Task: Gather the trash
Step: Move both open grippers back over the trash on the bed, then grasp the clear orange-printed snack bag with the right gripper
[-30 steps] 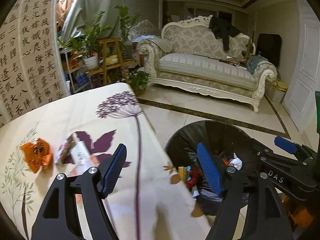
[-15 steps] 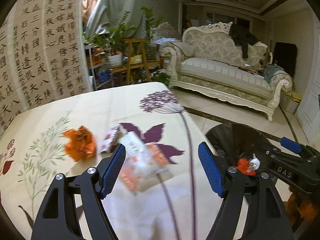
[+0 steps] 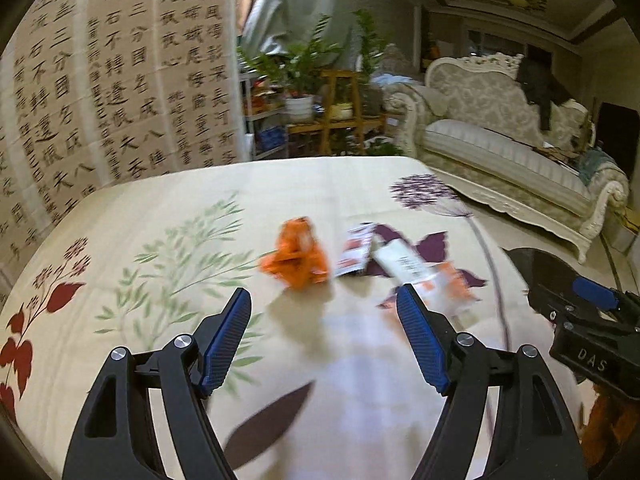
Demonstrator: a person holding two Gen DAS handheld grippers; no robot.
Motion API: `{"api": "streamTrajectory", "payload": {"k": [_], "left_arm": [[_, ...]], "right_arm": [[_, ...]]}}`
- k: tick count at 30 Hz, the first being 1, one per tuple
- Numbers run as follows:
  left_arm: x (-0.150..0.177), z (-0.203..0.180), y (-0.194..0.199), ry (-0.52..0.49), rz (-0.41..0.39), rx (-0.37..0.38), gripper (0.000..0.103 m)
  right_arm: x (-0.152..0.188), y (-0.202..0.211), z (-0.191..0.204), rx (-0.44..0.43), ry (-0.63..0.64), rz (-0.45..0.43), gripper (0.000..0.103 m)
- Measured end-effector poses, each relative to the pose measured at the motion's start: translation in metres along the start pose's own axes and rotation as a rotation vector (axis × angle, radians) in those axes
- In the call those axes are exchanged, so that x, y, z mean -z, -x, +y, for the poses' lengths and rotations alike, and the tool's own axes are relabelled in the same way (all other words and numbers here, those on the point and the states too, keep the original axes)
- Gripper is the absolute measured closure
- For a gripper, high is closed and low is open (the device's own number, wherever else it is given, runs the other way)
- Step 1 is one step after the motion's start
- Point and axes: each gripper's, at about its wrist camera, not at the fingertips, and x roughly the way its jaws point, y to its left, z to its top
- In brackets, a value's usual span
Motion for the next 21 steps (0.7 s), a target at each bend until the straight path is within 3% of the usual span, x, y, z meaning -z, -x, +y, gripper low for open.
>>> {"api": "streamTrajectory", "payload": {"k": [12, 21], "left_arm": [[0.008, 0.048, 0.000, 0.084, 0.017, -0.055, 0.030], [0.011, 0.064, -0.008, 0.119, 0.037, -0.056, 0.030]], "right_arm": [[-0.001, -0.021, 0.075, -0.079, 0.119, 0.069, 0.027], [0.000, -0.037, 0.083, -0.038, 0.159, 0.120, 0.027]]}}
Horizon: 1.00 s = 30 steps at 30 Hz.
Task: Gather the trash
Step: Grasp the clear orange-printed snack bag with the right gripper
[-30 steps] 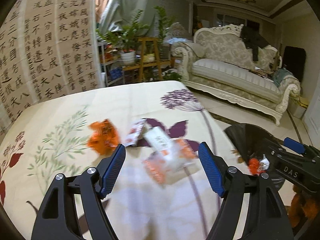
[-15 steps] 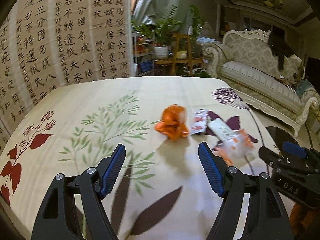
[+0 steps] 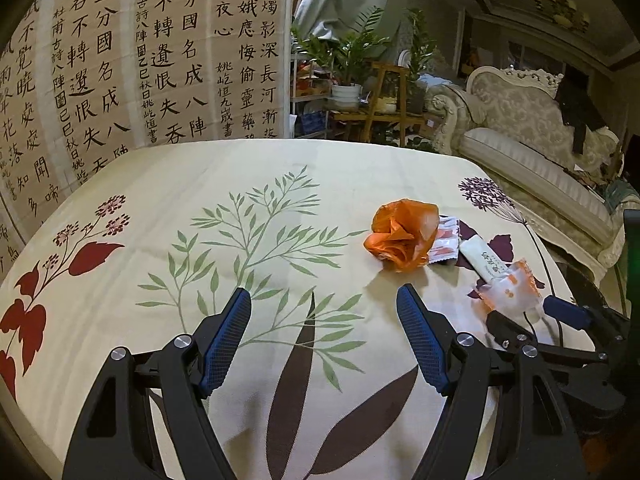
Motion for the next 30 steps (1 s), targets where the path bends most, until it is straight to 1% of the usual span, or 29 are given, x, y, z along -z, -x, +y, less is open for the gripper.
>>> {"api": "streamTrajectory", "payload": {"k": [6, 15, 19, 25, 30], "left_arm": [[-0.001, -0.005, -0.003, -0.004, 0.006, 0.009, 0.030], [-0.002, -0.016, -0.009, -0.023, 0.018, 0.022, 0.030], [-0.002, -0.019, -0.010, -0.029, 0.020, 0.025, 0.030], [-0.003, -0.019, -0.011, -0.028, 0.020, 0.024, 0.030], [-0.004, -0.016, -0.013, -0.020, 0.024, 0.021, 0.030]], "right_arm": [[0.000, -0.002, -0.021, 0.046, -0.020, 0.004, 0.027], [0.005, -0.001, -0.052, 0.071, -0.056, 0.016, 0.027], [0.003, 0.005, -0.057, 0.066, -0.072, -0.002, 0.027], [-0.009, 0.015, -0.052, 0.026, -0.095, -0.045, 0.027], [-0.024, 0.000, -0.049, -0.001, -0.139, -0.031, 0.027]]}}
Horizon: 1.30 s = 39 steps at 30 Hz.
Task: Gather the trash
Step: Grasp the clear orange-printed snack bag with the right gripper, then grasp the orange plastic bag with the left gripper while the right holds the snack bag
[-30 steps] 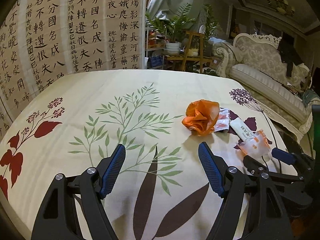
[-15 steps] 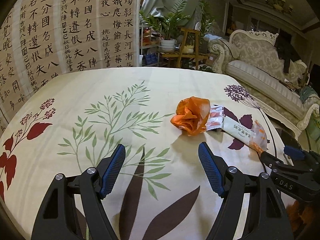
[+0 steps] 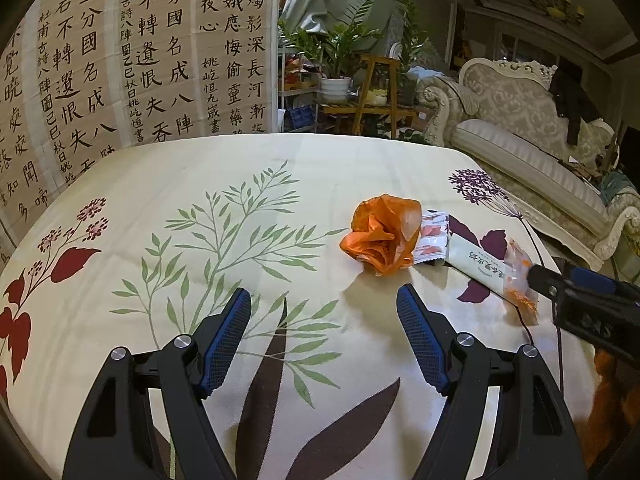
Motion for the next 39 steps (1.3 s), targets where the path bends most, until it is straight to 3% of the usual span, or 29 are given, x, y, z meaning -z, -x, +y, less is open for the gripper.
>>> {"api": "streamTrajectory", "payload": {"k": [13, 16, 25, 39], "left_arm": [[-0.001, 0.001, -0.003, 0.002, 0.010, 0.009, 0.029], [-0.002, -0.001, -0.004, -0.004, 0.009, 0.010, 0.029], [-0.005, -0.012, -0.004, -0.023, 0.004, 0.016, 0.028], [-0.022, -0.027, -0.014, -0.034, -0.013, 0.029, 0.027]], "right_arm": [[0.009, -0.015, -0.010, 0.028, -0.025, 0.061, 0.029], [0.011, -0.014, -0.013, 0.023, -0.023, 0.057, 0.034], [0.011, -0.011, -0.014, -0.005, -0.010, 0.054, 0.063], [-0.007, -0.001, -0.029, -0.013, -0.032, -0.012, 0.064]]}}
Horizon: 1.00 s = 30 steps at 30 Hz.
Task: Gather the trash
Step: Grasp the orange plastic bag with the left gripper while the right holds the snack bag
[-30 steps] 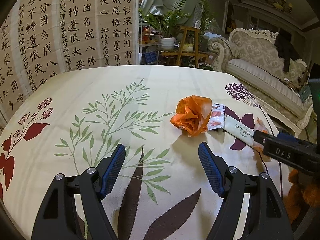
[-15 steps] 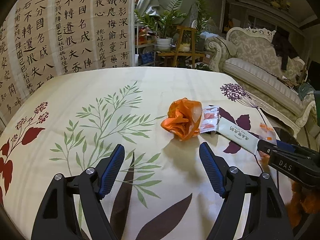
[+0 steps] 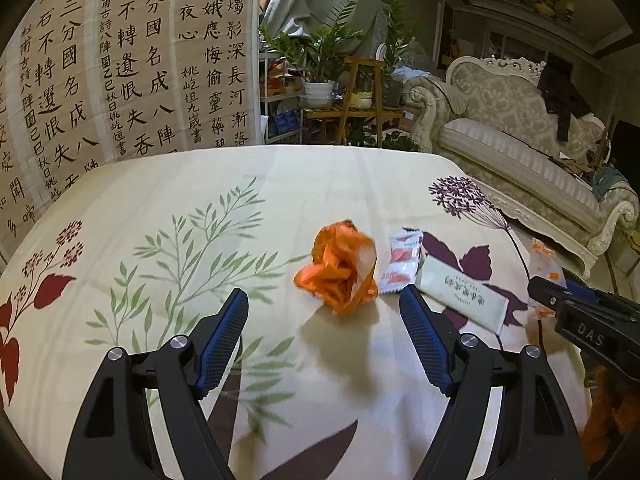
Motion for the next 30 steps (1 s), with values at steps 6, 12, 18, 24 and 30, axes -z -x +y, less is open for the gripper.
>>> {"api": "streamTrajectory", "payload": {"k": [6, 12, 18, 24, 30], "left_arm": [[-0.012, 0.001, -0.018, -0.005, -0.008, -0.021, 0.027], [-0.017, 0.000, -0.033, -0.023, 0.017, -0.013, 0.033], [-0.020, 0.004, -0.047, 0.004, 0.083, 0.013, 0.056], [-0.018, 0.000, -0.047, -0.020, 0.086, 0.024, 0.062], [-0.015, -0.002, -0.035, -0.041, 0.059, 0.011, 0.064]], "right_arm": [[-0.006, -0.008, -0.003, -0.016, -0.005, 0.000, 0.064], [-0.006, -0.013, -0.003, -0.029, -0.007, 0.007, 0.064], [-0.005, -0.014, -0.003, -0.031, -0.007, 0.009, 0.064], [-0.002, -0.012, 0.001, -0.034, -0.001, 0.010, 0.064], [0.003, -0.004, 0.005, -0.033, 0.007, 0.000, 0.064]]}}
